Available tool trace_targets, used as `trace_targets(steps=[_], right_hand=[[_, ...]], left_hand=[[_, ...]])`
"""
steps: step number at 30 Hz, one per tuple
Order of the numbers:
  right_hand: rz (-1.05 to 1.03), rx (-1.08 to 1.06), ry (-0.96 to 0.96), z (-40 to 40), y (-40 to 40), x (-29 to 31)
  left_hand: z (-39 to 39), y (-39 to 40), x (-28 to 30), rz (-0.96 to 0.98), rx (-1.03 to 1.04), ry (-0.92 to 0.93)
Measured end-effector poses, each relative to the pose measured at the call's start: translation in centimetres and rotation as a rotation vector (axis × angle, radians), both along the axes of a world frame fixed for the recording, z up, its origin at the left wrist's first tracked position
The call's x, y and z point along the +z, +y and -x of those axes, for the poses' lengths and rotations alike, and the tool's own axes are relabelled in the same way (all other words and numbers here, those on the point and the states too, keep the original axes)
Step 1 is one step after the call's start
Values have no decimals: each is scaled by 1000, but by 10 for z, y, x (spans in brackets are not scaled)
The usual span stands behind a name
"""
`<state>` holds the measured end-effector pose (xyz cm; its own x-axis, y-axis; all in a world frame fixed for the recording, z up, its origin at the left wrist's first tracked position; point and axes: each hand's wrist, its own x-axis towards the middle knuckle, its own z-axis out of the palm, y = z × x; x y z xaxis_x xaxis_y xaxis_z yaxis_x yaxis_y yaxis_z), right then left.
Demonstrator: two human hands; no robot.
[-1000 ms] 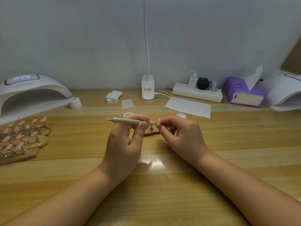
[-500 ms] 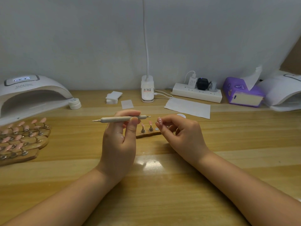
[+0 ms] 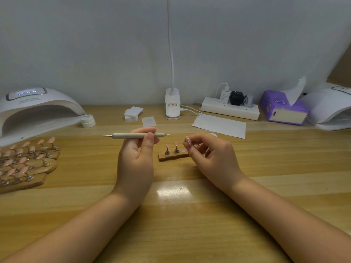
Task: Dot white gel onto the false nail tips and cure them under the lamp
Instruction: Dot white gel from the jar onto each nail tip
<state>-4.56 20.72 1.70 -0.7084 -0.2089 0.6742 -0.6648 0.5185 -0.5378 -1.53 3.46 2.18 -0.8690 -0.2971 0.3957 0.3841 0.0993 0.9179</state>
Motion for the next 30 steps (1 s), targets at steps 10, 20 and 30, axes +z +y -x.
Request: trace_targets(steps=[10, 20, 30], right_hand=[[-91, -59, -103, 6, -2, -1], [-158, -204, -290, 9, 0, -6], [-279, -258, -298, 10, 0, -2]], left_hand=[[5, -2, 0, -128, -60, -129], [1, 3, 1, -99, -82, -98], [-3, 6, 1, -65, -112, -86]])
